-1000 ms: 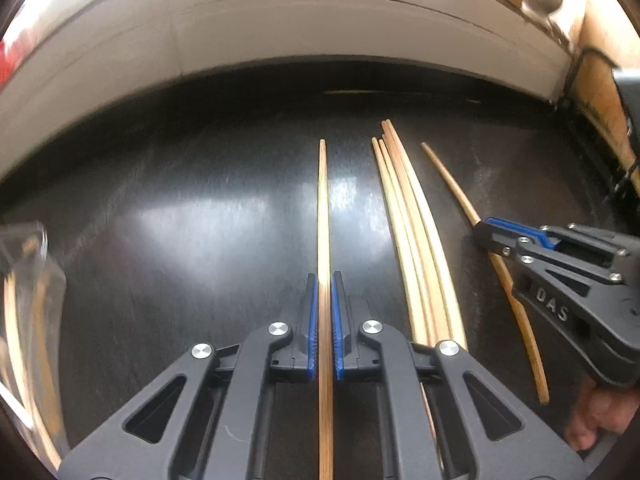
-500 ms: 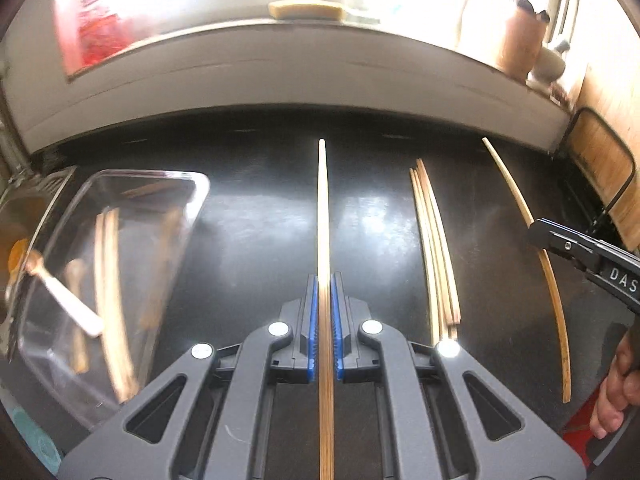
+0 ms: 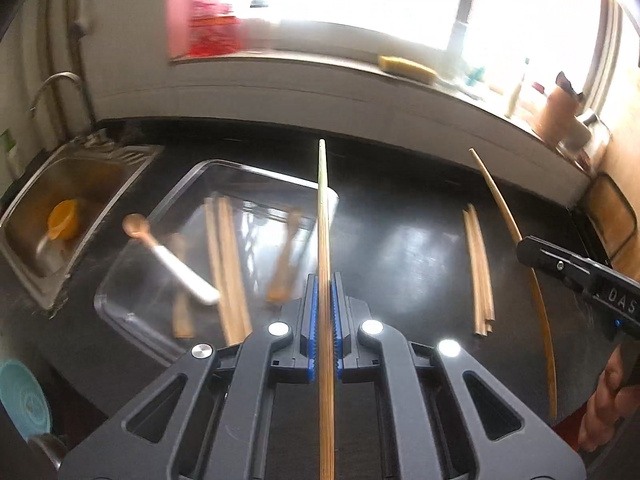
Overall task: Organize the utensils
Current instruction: 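Carry both chopsticks over the clear tray and open both tools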
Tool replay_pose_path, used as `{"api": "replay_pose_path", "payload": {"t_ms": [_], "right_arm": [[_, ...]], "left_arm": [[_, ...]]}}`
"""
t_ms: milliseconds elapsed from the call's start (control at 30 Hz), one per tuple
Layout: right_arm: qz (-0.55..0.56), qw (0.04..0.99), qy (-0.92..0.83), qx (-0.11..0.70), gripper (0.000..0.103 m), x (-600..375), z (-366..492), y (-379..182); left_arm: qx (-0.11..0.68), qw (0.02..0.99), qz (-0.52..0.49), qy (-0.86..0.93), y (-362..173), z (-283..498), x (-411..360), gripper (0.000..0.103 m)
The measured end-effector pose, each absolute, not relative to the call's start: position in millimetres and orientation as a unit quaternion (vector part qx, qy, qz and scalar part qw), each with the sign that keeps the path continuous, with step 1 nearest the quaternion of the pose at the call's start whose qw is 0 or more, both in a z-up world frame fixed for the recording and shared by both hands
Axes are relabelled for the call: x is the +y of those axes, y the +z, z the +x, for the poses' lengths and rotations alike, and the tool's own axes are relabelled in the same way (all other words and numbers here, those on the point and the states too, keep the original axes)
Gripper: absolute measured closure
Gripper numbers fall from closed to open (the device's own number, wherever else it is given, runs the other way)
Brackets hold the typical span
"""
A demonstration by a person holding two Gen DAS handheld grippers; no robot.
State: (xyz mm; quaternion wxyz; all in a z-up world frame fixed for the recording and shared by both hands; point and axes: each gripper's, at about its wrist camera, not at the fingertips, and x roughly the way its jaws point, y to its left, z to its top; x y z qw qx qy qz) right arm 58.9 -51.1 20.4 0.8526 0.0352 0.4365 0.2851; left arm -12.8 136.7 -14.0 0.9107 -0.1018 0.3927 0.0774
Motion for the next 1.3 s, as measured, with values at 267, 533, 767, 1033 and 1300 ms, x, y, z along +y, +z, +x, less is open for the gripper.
{"api": "replay_pose_path", "payload": {"t_ms": [267,533,767,1033,1300], "right_arm": [[0.038,0.819,0.353,0.451,0.095,23.5,62.2,27.9],[0.054,0.786,0.387,0.478,0.095,75.7,73.5,18.7],[0.046,0.785,0.385,0.484,0.095,96.6,83.9,9.7],[0.044,0.783,0.379,0.491,0.095,109.2,96.5,-0.9],[0.052,0.781,0.368,0.503,0.095,126.4,114.9,-15.9]], "left_arm": [[0.390,0.903,-0.131,0.126,-8.6,-32.9,194.9,0.097],[0.394,0.896,-0.153,0.140,-11.3,-31.1,221.0,0.097],[0.393,0.894,-0.159,0.144,-13.2,-19.5,231.6,0.097],[0.398,0.892,-0.159,0.145,-21.4,-6.3,240.2,0.097],[0.413,0.883,-0.169,0.147,-39.4,16.6,251.9,0.097]]}}
